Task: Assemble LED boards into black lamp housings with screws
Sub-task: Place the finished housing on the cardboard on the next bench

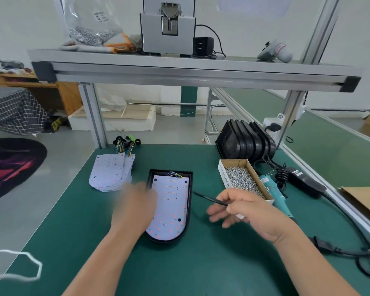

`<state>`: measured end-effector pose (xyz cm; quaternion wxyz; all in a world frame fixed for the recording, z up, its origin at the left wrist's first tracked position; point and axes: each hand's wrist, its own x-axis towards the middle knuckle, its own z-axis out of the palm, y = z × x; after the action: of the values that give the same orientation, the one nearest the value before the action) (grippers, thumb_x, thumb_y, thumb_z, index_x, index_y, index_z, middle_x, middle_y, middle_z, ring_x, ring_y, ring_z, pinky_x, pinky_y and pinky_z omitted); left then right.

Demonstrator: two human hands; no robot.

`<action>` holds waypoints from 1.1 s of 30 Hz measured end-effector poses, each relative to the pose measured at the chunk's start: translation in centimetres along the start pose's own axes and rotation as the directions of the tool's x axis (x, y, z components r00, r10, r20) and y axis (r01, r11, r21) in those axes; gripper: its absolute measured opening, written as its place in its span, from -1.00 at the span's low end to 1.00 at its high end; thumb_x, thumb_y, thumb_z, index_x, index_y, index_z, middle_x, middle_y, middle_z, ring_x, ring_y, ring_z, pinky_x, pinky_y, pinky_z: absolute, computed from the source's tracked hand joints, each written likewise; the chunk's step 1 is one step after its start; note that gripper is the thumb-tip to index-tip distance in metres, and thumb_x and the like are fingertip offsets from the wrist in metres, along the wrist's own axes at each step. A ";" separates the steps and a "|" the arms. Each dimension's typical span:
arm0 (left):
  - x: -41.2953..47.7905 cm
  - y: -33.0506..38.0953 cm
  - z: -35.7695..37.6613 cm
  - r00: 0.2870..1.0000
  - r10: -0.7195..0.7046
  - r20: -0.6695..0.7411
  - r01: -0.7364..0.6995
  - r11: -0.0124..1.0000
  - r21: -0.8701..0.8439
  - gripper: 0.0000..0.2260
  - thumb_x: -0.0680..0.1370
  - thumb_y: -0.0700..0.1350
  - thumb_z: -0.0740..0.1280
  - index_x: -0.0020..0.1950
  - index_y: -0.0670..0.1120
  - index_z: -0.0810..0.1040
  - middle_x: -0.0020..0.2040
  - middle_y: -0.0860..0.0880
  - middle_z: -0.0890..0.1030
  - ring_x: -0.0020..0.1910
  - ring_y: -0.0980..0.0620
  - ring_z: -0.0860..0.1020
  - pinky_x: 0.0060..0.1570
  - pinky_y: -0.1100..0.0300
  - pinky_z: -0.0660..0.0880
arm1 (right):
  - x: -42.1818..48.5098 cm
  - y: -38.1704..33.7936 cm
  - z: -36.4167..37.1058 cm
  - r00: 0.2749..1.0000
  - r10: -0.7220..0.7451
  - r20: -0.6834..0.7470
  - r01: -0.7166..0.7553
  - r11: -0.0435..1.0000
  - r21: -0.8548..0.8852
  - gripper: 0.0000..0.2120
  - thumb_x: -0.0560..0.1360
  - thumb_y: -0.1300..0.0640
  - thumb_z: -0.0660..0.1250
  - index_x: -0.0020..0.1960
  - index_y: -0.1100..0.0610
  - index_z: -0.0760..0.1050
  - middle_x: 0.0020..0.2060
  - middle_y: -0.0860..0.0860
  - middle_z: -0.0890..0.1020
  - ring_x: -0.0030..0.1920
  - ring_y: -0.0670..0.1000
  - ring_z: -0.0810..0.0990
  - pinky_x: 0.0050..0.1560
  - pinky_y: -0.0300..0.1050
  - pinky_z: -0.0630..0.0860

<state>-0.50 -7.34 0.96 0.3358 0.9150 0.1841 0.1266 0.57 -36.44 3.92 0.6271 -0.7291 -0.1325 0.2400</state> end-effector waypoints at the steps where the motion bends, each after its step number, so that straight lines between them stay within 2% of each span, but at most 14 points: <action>1: 0.0 0.1 0.1 1.000 0.008 0.002 -0.008 0.998 -0.062 -0.76 0.61 -0.16 0.22 -0.23 -0.13 0.27 -0.16 -0.08 0.35 -0.33 -0.16 0.33 -0.33 0.03 0.25 | 0.1 0.2 0.4 0.999 0.031 0.017 -0.031 1.000 0.002 -0.56 0.50 0.27 0.22 0.38 0.23 0.45 0.12 0.18 0.75 0.14 0.21 0.74 -0.02 -0.04 0.64; 3: -0.3 0.6 0.4 0.999 0.046 0.019 -0.042 0.978 -0.203 -0.73 0.61 -0.21 0.21 -0.23 -0.10 0.19 -0.23 -0.04 0.27 -0.41 -0.07 0.24 -0.42 0.08 0.20 | 0.5 0.6 1.3 0.997 0.053 0.052 -0.055 0.998 0.023 -0.49 0.59 0.25 0.29 0.52 0.13 0.33 0.17 0.14 0.74 0.15 0.23 0.73 -0.02 -0.03 0.65; 6: -1.2 1.4 1.5 0.997 0.039 0.066 -0.007 0.902 -0.431 -0.73 0.64 -0.21 0.23 -0.21 -0.07 0.23 -0.30 0.00 0.26 -0.41 0.08 0.18 -0.44 0.23 0.23 | 1.2 0.9 3.0 1.000 0.013 0.019 -0.014 0.999 0.048 -0.58 0.71 0.18 0.31 0.54 0.13 0.35 0.11 0.11 0.75 0.04 0.17 0.75 0.02 0.08 0.70; 8: -1.7 1.6 2.2 0.993 -0.002 0.122 0.072 0.817 -0.572 -0.78 0.67 -0.14 0.25 -0.16 -0.11 0.36 -0.33 0.07 0.39 -0.37 0.10 0.30 -0.29 0.15 0.29 | 1.8 1.3 3.8 0.999 -0.003 -0.054 0.008 0.996 0.092 -0.57 0.71 0.14 0.31 0.56 0.13 0.36 0.12 0.13 0.74 0.00 0.11 0.71 0.11 0.16 0.69; 10: -2.0 1.9 2.5 0.990 0.005 0.141 0.093 0.729 -0.678 -0.84 0.69 -0.14 0.25 -0.08 -0.07 0.50 -0.30 0.14 0.55 -0.33 0.14 0.46 -0.19 0.10 0.39 | 2.2 1.5 4.3 0.996 0.012 -0.087 0.008 0.972 0.235 -0.52 0.69 0.07 0.36 0.57 0.11 0.39 0.26 0.24 0.68 0.08 0.16 0.64 0.23 0.25 0.63; 13: -2.3 2.3 3.0 0.986 0.059 0.158 0.082 0.650 -0.756 -0.74 0.69 -0.22 0.24 0.16 0.14 0.59 0.05 0.18 0.71 0.01 0.17 0.64 0.06 0.09 0.52 | 2.2 1.2 4.5 0.995 -0.032 -0.091 0.057 0.953 0.297 -0.44 0.56 -0.12 0.37 0.48 0.11 0.50 0.23 0.16 0.70 0.10 0.10 0.64 0.04 0.04 0.65; 15: -2.7 2.4 3.2 0.980 0.110 0.164 0.064 0.607 -0.792 -0.62 0.69 -0.27 0.22 0.31 0.17 0.56 0.21 0.18 0.69 0.22 0.16 0.62 0.20 0.09 0.51 | 2.2 1.2 4.5 0.991 -0.079 -0.112 0.103 0.967 0.235 -0.43 0.50 -0.17 0.43 0.41 0.10 0.55 0.22 0.10 0.71 0.17 0.10 0.67 0.16 0.03 0.60; 17: -2.8 2.6 3.2 0.972 0.169 0.161 0.030 0.594 -0.804 -0.55 0.67 -0.33 0.19 0.34 0.17 0.57 0.25 0.16 0.69 0.26 0.13 0.62 0.22 0.10 0.51 | 2.4 1.5 4.3 0.986 -0.108 -0.128 0.135 0.963 0.232 -0.48 0.47 -0.10 0.45 0.36 0.09 0.59 0.23 0.12 0.71 0.23 0.15 0.66 0.28 0.08 0.56; 20: -3.0 2.6 3.1 0.970 0.176 0.170 0.028 0.613 -0.790 -0.57 0.62 -0.32 0.19 0.28 0.13 0.62 0.20 0.09 0.72 0.24 0.02 0.65 0.27 -0.03 0.57 | 2.5 1.5 4.2 0.983 -0.114 -0.145 0.155 0.936 0.317 -0.46 0.43 -0.10 0.43 0.36 0.08 0.61 0.21 0.10 0.72 0.15 0.04 0.67 0.10 -0.09 0.60; 22: -3.0 2.6 3.1 0.975 0.143 0.169 0.045 0.619 -0.784 -0.60 0.53 -0.23 0.23 0.26 0.10 0.62 0.18 0.05 0.72 0.24 -0.06 0.64 0.35 -0.16 0.54 | 2.4 1.6 4.3 0.976 -0.156 -0.153 0.190 0.952 0.241 -0.52 0.53 -0.03 0.41 0.40 0.10 0.57 0.27 0.10 0.70 0.25 0.08 0.66 0.24 -0.02 0.59; 24: -3.2 2.6 3.0 0.974 0.148 0.170 0.042 0.622 -0.782 -0.60 0.46 -0.17 0.24 0.23 0.12 0.62 0.17 0.04 0.72 0.22 -0.09 0.65 0.32 -0.19 0.56 | 2.5 1.7 4.4 0.966 -0.200 -0.165 0.229 0.957 0.180 -0.62 0.56 0.10 0.38 0.36 0.11 0.60 0.26 0.10 0.70 0.27 0.10 0.66 0.33 0.02 0.56; 28: -3.4 2.4 3.4 0.948 0.215 0.236 0.083 0.549 -0.832 -0.70 0.47 0.03 0.40 0.19 0.22 0.63 0.19 0.05 0.73 0.19 -0.09 0.69 0.13 -0.23 0.67 | 2.6 1.3 3.8 0.934 -0.160 -0.319 0.241 0.942 0.232 -0.72 0.43 0.19 0.35 0.10 0.08 0.72 0.08 0.13 0.75 0.03 0.09 0.68 0.16 0.08 0.53; 30: -3.6 2.5 3.5 0.929 0.246 0.276 0.125 0.493 -0.861 -0.61 0.48 0.19 0.44 0.30 0.22 0.60 0.22 0.02 0.72 0.19 -0.08 0.70 -0.01 -0.16 0.71 | 2.3 1.0 3.1 0.916 -0.148 -0.374 0.258 0.930 0.263 -0.72 0.39 0.20 0.35 0.03 0.05 0.73 0.02 0.12 0.76 -0.02 0.10 0.69 0.11 0.08 0.56; 33: -3.7 2.4 3.6 0.930 0.208 0.302 0.177 0.468 -0.866 -0.42 0.47 0.39 0.36 0.44 0.21 0.52 0.17 -0.07 0.73 0.14 -0.12 0.71 -0.08 -0.11 0.70 | 1.5 0.5 1.7 0.903 -0.140 -0.405 0.286 0.900 0.328 -0.68 0.39 0.21 0.36 0.04 -0.01 0.76 0.04 0.09 0.78 -0.03 0.08 0.75 -0.06 -0.03 0.67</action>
<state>-1.90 -12.63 -0.58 0.7859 0.6172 0.0174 0.0333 0.89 -34.31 3.03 0.7924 -0.6066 -0.0429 0.0472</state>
